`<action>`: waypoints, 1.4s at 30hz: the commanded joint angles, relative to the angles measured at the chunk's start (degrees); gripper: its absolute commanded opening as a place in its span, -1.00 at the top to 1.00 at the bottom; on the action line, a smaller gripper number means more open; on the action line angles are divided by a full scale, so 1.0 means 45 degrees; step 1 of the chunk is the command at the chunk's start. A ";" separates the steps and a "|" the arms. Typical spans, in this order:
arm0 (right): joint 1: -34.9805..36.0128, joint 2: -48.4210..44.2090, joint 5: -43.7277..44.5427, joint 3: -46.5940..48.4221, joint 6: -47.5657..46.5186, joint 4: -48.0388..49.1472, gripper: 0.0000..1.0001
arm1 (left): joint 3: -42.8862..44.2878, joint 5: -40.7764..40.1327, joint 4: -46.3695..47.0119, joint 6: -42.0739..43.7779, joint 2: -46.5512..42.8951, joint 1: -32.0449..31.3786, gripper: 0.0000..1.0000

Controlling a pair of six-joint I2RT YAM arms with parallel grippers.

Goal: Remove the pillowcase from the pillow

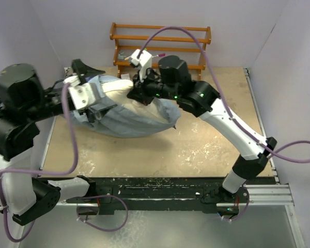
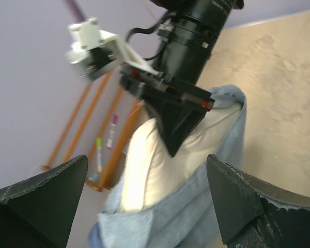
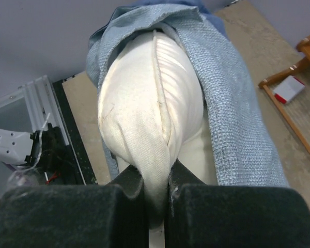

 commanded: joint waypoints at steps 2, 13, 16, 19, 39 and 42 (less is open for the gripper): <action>0.0614 0.0104 -0.1122 0.1610 0.0336 0.2138 1.00 | -0.1629 0.0572 -0.0611 0.0271 0.0653 0.0022 -0.96; 0.0615 -0.1402 -0.2327 -0.0195 0.0452 0.3431 1.00 | -0.4220 -0.0862 -0.1041 0.1995 -0.0647 0.0028 -0.87; 0.0615 -0.1753 -0.2532 -0.0603 0.0677 0.4023 1.00 | -0.4375 -0.0503 -0.1219 0.1948 -0.0693 0.0023 -0.81; 0.0615 -0.1764 -0.2735 -0.0615 0.1035 0.4558 1.00 | -0.4400 0.0080 -0.1186 0.1585 -0.0487 0.0018 -0.60; -0.1809 -0.5981 -0.0590 -0.7452 0.3946 0.7066 -0.15 | -0.4986 -0.1209 0.1685 -0.1082 -0.0709 0.0027 1.00; -0.2055 -0.7534 -0.0274 -0.9639 0.4385 0.7310 -0.23 | -0.4368 -0.1268 0.1685 -0.1310 -0.0649 0.0019 1.00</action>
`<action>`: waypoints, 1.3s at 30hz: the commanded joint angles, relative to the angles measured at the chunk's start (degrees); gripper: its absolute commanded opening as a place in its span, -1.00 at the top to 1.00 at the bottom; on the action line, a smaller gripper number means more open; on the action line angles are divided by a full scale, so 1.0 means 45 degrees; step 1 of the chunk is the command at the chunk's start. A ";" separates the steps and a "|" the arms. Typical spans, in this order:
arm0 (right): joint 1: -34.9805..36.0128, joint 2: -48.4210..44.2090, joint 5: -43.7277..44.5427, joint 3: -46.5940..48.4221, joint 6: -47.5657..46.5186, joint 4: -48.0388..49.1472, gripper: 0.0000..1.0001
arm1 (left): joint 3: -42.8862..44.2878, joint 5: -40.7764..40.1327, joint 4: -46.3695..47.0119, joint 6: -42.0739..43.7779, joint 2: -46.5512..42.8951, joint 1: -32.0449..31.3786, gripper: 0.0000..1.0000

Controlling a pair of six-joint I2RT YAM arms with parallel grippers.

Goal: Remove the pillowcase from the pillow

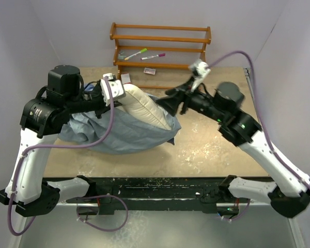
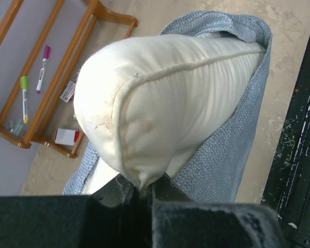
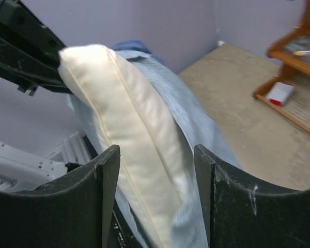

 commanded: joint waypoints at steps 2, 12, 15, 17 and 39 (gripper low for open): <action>-0.0423 -0.2718 0.1185 -0.2969 0.1307 0.2013 -0.24 | 0.1295 -0.0519 0.1337 -0.0675 -0.0215 0.0044 1.00; -0.0548 -0.3869 0.2026 -0.5207 0.1677 0.2605 -0.08 | 0.2304 -0.0344 0.0825 -0.0887 -0.0090 0.0048 1.00; -0.0643 -0.3753 0.2294 -0.5338 0.1746 0.2676 0.10 | 0.2455 -0.0358 0.0678 -0.0869 -0.0151 0.0041 1.00; -0.0724 -0.3708 0.2164 -0.5384 0.1819 0.2702 0.23 | 0.2503 -0.0378 0.0638 -0.0856 -0.0206 0.0051 1.00; -0.1183 -0.6119 0.5043 -1.0361 0.2906 0.2071 1.00 | 0.3184 -0.3145 0.2911 -0.1354 -0.0568 0.0044 1.00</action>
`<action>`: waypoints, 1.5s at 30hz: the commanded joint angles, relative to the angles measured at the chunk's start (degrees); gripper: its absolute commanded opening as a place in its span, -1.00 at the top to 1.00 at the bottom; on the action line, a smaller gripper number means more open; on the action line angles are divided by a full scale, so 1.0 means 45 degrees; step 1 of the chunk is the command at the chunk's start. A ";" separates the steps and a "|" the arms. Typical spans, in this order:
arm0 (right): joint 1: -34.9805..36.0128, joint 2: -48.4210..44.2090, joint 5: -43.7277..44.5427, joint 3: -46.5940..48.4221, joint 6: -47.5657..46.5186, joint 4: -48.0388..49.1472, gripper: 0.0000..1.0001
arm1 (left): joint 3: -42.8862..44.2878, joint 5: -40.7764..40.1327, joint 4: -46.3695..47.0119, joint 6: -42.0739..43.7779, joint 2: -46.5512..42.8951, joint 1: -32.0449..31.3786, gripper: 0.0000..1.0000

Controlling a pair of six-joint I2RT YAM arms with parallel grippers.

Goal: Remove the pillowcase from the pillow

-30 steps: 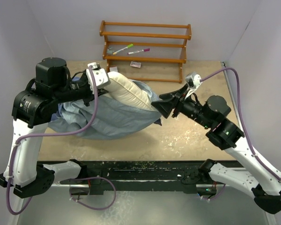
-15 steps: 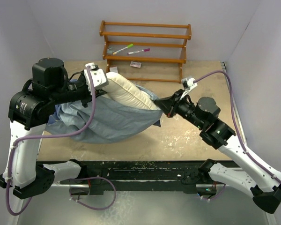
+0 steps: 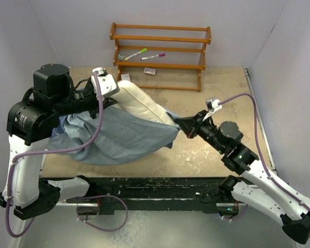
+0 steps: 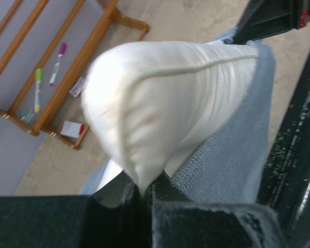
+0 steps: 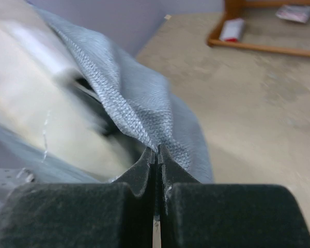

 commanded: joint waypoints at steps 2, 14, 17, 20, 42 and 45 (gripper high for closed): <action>-0.0323 -0.1180 0.1782 -0.1934 0.0570 -0.1325 1.00 | 0.0700 -0.3207 0.4762 -0.0114 -0.0830 0.0195 1.00; -0.0328 -0.0899 0.0953 -0.2980 0.0365 -0.0104 1.00 | 0.0418 -0.1785 0.5891 -0.1685 -0.0971 0.0192 1.00; -0.0312 -0.0281 0.1091 -0.1642 -0.0562 -0.0994 0.55 | 0.0542 -0.1476 0.6220 -0.2220 -0.0909 0.0211 1.00; -0.0319 -0.1016 0.1281 -0.0260 -0.1168 -0.1784 0.04 | 0.0706 -0.1452 0.6320 -0.2350 -0.0802 0.0200 1.00; -0.0317 0.1196 -0.1538 0.2406 -0.2413 0.1400 0.29 | 0.0910 -0.0893 0.5478 -0.2097 -0.0702 0.0196 1.00; -0.0308 0.0924 -0.1417 0.1723 -0.2290 0.1200 0.54 | 0.0848 -0.1056 0.5442 -0.1947 -0.0815 0.0194 1.00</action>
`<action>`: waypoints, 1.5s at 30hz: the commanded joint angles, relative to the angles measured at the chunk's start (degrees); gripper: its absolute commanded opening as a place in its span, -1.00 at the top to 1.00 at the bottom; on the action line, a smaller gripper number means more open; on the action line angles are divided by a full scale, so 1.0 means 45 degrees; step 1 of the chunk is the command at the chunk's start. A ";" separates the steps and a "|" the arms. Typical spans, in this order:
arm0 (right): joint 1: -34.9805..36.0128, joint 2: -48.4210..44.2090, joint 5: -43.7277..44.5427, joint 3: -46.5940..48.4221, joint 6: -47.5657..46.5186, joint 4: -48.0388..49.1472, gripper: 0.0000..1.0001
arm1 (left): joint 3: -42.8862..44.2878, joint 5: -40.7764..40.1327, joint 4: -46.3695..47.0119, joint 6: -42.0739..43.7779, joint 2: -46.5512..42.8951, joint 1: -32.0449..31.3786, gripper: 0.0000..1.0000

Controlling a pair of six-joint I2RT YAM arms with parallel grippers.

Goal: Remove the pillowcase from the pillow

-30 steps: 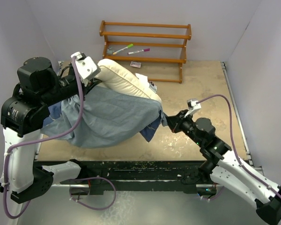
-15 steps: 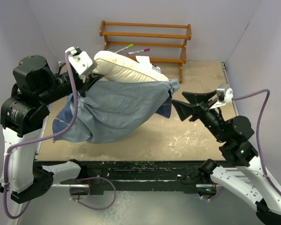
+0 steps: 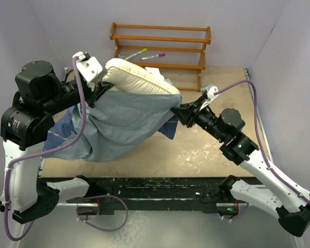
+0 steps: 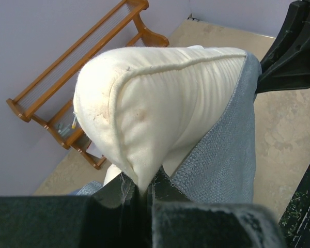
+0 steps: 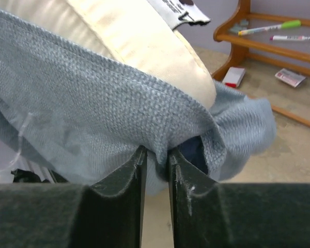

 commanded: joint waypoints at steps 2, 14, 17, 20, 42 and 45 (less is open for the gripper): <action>-0.0048 -0.1021 -0.0143 -0.1232 0.0595 0.0760 0.56 | 0.0729 -0.0077 0.2562 0.0344 -0.0553 0.0022 1.00; -0.0027 -0.2267 0.0145 -0.3916 0.1824 0.2407 1.00 | 0.0818 -0.0089 0.2738 0.0087 -0.0431 0.0022 1.00; -0.0034 -0.2395 -0.0268 -0.3915 0.1773 0.2500 0.96 | 0.0837 -0.0134 0.2710 0.0154 -0.0435 0.0027 1.00; -0.0021 -0.2600 -0.0909 -0.3816 0.1640 0.2661 0.06 | 0.0847 -0.0112 0.2662 0.0175 -0.0433 0.0022 1.00; -0.0053 -0.0478 -0.1435 -0.2929 0.0869 0.2848 1.00 | 0.0994 0.0120 0.2523 0.0141 -0.0388 0.0023 1.00; -0.0054 -0.1179 -0.1195 -0.4248 0.1436 0.3100 1.00 | 0.1027 0.0049 0.2715 0.0045 -0.0361 0.0029 1.00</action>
